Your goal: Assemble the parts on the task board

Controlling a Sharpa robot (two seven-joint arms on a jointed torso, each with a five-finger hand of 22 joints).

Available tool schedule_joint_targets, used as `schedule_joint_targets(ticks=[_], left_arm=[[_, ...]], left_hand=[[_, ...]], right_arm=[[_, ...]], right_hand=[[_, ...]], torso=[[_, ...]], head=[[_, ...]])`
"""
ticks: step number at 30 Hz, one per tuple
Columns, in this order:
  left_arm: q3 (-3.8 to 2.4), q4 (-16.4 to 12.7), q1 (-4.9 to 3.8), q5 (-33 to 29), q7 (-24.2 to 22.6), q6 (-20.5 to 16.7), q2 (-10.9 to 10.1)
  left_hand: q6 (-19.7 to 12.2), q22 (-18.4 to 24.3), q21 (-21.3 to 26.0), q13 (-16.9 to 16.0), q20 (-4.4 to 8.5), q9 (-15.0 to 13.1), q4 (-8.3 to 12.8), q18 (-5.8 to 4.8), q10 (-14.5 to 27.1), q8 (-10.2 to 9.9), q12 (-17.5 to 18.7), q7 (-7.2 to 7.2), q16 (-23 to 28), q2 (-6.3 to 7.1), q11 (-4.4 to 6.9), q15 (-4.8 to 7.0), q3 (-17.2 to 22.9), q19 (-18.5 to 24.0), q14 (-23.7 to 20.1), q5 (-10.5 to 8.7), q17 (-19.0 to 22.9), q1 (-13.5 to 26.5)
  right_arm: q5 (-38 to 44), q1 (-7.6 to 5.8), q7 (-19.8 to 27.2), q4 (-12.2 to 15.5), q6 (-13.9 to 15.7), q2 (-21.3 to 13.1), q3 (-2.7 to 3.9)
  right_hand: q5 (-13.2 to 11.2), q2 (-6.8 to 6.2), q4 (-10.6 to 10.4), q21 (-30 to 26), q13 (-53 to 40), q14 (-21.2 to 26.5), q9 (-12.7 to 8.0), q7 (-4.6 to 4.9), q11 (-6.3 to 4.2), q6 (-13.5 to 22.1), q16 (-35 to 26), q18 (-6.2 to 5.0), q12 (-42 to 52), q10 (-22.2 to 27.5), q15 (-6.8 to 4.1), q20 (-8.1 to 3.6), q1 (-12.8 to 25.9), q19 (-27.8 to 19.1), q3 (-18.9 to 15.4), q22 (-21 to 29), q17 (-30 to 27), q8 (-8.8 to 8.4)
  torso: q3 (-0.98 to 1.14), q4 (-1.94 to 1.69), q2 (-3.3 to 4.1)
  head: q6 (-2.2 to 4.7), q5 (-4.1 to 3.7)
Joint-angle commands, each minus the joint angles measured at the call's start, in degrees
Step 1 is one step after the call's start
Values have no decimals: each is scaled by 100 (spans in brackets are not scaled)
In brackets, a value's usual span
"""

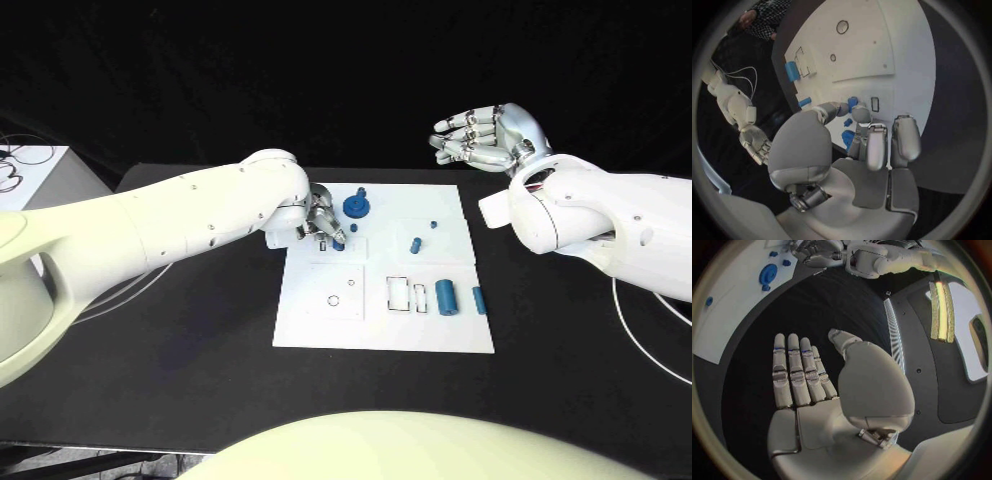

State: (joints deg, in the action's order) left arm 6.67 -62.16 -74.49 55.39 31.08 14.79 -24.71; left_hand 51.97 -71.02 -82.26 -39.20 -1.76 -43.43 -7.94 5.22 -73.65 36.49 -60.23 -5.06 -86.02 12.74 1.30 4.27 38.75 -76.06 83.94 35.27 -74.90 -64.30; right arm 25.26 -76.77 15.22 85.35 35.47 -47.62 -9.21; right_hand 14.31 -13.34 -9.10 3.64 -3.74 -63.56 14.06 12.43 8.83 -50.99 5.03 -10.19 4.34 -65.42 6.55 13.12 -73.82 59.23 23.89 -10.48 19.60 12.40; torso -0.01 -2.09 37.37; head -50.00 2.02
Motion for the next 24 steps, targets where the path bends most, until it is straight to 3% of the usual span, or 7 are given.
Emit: schedule_joint_targets(ticks=[1, 16, 24], left_arm=[[17, 23, 26, -33, 60, 328, 37], [19, 165, 26, -94, 38, 161, 170], [20, 202, 27, -99, 37, 139, 214]], left_hand=[[242, -3, -16, -27, 3, 0, 984, -90, -32, 11, -34, 205, -36, -66, 17, 42, 969, -24, 393, 8, -624, 29], [322, -35, -2, -250, -8, -59, 759, -100, -226, -14, -175, 271, -111, -281, 61, 62, 686, -42, 433, -96, -785, 234], [328, -33, 2, -288, -8, -62, 736, -100, -240, -20, -194, 276, -108, -311, 62, 64, 664, -43, 431, -120, -778, 250]], right_arm=[[16, 2, 39, 5, -80, 4, 1], [16, 2, 37, 14, -81, 7, 1], [16, 2, 34, 15, -89, 9, 1]], right_hand=[[20, 29, 24, 3, 8, 10, -5, 48, 42, -11, -34, -38, -30, -3, 26, 7, 7, -33, 4, 5, -5, -33], [20, 29, 24, 3, 8, 10, -5, 48, 42, -11, -34, -38, -30, -3, 26, 7, 7, -33, 4, 5, -5, -33], [20, 29, 24, 3, 8, 10, -5, 48, 42, -11, -34, -38, -30, -3, 26, 7, 7, -33, 4, 5, -5, -33]], torso=[[2, -2, 1], [1, 2, 7], [-2, -6, 3]], head=[[0, -8], [0, -22], [0, -36]])
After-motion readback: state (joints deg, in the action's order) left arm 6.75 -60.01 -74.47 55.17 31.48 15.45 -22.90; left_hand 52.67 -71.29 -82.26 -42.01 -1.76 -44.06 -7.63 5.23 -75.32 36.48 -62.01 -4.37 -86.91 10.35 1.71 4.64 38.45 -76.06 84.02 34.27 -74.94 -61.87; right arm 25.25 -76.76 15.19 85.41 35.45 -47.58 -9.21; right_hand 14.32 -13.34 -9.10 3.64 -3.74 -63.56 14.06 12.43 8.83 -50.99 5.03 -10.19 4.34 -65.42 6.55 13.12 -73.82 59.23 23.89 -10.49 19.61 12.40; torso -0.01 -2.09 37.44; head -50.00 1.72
